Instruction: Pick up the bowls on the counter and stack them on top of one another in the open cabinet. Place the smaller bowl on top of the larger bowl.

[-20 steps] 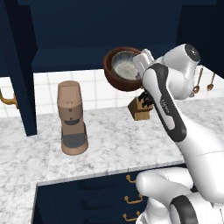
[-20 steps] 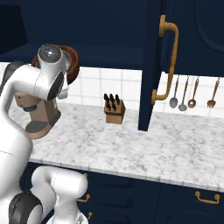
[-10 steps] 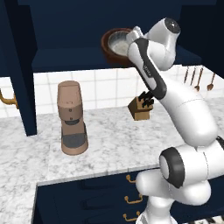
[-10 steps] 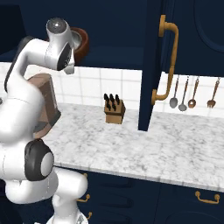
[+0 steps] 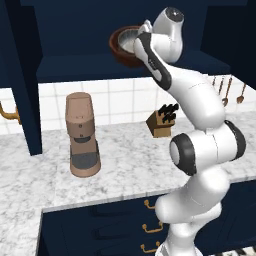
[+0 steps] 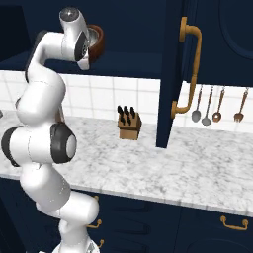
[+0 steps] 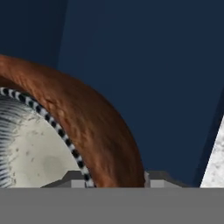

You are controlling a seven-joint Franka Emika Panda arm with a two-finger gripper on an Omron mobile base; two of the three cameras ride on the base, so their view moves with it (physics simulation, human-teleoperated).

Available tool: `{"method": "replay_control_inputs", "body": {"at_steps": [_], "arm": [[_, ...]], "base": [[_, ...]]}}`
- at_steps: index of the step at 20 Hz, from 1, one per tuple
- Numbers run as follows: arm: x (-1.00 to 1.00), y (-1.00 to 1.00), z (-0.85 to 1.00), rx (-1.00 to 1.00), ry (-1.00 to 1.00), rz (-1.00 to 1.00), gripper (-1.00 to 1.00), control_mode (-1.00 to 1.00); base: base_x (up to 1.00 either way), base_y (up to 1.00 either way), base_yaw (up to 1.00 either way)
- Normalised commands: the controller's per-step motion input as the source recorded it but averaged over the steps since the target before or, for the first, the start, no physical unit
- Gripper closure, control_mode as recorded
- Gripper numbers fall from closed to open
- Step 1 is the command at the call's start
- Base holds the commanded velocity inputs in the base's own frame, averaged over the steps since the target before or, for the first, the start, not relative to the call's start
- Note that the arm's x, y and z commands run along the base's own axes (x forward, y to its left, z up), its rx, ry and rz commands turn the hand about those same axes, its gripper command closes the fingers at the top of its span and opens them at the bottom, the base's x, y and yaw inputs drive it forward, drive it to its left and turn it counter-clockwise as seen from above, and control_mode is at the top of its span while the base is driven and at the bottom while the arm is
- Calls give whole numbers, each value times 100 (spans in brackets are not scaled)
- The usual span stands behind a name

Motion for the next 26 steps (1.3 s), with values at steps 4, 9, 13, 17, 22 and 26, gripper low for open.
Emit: {"method": "replay_control_inputs", "body": {"at_steps": [4, 9, 13, 17, 22, 26], "arm": [[28, 0, -1, 0, 1, -6, -100, -100], [-62, -11, -5, 1, -15, -2, -100, -100], [-100, -32, -46, 0, -24, 0, -100, -100], [-100, -16, -96, 0, -9, 0, -100, -100], [-100, -5, -100, -6, 0, 5, -100, -100], [-100, 0, -100, -19, 7, 12, -100, -100]], "base": [[0, 0, 0], [0, 0, 0], [0, 0, 0], [0, 0, 0], [0, 0, 0], [0, 0, 0]]}}
